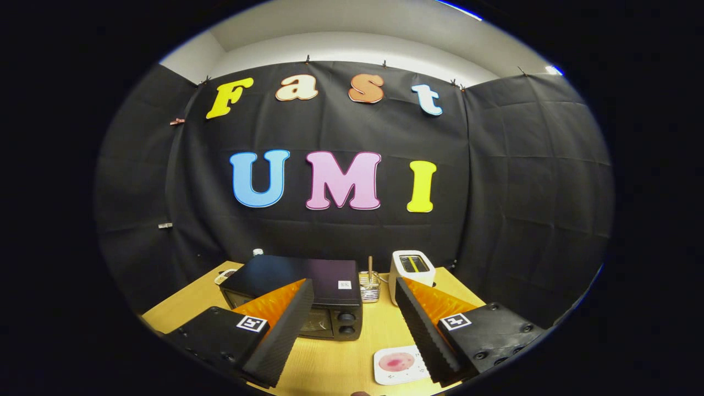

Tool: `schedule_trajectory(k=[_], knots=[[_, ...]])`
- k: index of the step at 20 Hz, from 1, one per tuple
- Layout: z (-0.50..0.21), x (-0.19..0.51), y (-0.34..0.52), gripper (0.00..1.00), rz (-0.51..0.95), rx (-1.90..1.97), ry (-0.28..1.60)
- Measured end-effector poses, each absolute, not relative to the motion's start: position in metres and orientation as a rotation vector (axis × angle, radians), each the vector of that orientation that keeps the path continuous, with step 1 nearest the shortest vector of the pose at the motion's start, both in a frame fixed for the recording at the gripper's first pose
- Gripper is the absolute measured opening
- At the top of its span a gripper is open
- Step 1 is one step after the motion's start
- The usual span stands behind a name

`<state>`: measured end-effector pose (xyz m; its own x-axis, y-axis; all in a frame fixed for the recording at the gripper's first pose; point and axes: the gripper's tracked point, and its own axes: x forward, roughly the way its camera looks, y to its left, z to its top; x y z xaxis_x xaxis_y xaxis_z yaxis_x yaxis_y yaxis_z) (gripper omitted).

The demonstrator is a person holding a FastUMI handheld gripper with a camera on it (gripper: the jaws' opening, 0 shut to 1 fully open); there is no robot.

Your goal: Open the toaster oven, put the food inside, and close the toaster oven door.

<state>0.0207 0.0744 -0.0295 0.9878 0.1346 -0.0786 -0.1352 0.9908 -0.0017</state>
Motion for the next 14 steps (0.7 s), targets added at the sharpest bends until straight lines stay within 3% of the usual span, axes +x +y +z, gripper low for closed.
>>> schedule_trajectory(k=[14], knots=[[-0.084, 0.067, 0.193, 0.98, 0.204, 0.069, 0.211]])
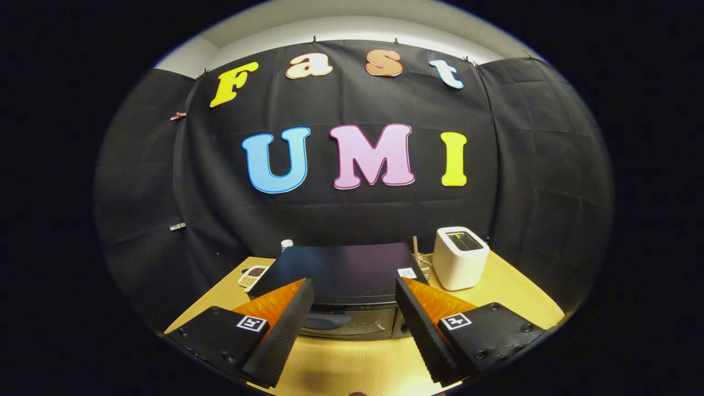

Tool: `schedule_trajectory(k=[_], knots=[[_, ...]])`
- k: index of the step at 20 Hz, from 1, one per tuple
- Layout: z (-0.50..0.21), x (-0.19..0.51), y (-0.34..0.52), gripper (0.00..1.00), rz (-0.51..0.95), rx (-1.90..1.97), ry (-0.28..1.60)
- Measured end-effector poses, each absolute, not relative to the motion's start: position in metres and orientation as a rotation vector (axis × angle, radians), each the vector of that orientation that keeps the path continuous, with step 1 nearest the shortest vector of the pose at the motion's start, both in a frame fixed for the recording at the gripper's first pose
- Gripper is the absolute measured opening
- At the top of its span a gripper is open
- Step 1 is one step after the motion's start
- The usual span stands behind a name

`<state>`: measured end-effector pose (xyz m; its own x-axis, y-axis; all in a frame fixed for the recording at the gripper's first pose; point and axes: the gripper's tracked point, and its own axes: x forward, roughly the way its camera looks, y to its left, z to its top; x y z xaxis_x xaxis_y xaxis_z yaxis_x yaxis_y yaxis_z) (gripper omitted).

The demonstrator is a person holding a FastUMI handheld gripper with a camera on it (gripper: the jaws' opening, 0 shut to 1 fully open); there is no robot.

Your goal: Open the toaster oven, put the food inside, and close the toaster oven door.

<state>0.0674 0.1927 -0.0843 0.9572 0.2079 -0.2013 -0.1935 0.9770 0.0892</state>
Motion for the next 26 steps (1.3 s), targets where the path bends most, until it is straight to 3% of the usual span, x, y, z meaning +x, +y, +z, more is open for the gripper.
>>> schedule_trajectory(k=[14, 26], knots=[[-0.176, 0.109, 0.261, 0.98, 0.226, -0.034, 0.306], [-0.198, 0.111, 0.263, 0.99, 0.224, 0.004, 0.353]])
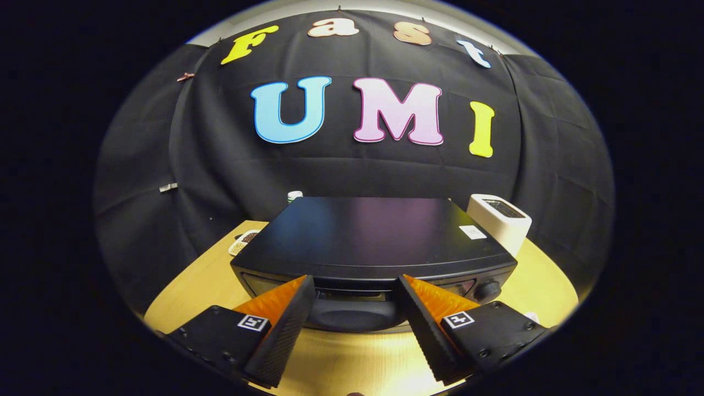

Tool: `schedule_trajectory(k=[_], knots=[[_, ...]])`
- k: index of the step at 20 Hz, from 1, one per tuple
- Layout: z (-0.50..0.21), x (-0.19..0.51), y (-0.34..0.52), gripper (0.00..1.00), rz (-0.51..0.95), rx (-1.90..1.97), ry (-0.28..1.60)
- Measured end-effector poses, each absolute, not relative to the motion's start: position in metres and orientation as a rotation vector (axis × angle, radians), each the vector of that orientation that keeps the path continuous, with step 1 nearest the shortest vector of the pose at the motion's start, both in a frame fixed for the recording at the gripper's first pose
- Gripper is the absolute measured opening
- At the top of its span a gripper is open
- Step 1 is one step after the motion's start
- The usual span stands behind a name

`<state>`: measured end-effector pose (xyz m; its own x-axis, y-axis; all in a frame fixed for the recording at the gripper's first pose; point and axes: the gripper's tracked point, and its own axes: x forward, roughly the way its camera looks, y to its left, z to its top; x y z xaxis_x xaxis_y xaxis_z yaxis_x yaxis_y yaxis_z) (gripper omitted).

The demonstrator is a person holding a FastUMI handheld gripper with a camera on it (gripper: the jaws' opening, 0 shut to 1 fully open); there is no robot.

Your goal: Open the toaster oven, put the food inside, and close the toaster oven door.

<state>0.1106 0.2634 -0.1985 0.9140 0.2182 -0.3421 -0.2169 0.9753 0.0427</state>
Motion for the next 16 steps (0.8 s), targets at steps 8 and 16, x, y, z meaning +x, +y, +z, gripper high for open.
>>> schedule_trajectory(k=[8, 16], knots=[[-0.208, 0.074, 0.257, 0.99, 0.239, -0.021, 0.384], [-0.243, 0.019, 0.244, 0.98, 0.283, -0.051, 0.475]])
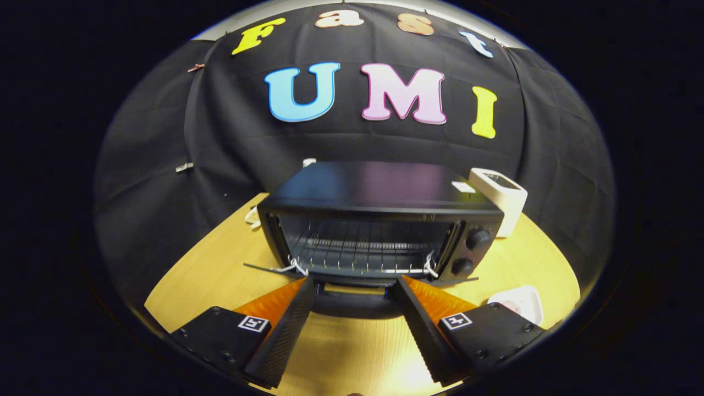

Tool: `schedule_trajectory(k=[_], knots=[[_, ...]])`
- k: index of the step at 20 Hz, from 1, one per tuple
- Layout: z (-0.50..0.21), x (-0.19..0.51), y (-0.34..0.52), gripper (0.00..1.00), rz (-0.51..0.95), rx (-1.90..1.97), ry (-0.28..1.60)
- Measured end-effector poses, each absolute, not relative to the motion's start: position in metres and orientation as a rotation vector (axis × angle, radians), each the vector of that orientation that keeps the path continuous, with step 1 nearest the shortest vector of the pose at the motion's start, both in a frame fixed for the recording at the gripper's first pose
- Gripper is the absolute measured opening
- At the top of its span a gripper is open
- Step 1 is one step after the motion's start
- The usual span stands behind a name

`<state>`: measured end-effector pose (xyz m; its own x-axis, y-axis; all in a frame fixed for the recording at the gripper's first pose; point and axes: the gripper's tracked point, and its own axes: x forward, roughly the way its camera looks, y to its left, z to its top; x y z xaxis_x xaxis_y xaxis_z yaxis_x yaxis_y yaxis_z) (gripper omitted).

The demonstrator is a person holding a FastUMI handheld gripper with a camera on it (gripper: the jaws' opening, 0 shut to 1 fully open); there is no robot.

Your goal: Open the toaster oven, put the food inside, and close the toaster oven door.

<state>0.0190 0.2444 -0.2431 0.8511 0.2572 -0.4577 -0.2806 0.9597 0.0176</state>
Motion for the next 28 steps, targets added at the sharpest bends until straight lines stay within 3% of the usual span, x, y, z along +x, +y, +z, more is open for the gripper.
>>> schedule_trajectory(k=[10, 19, 28], knots=[[-0.322, -0.032, 0.220, 0.99, 0.303, -0.063, 0.704], [-0.299, -0.055, 0.161, 0.99, 0.346, -0.068, 0.736], [-0.272, -0.028, 0.028, 0.98, 0.222, 0.004, 0.773]])
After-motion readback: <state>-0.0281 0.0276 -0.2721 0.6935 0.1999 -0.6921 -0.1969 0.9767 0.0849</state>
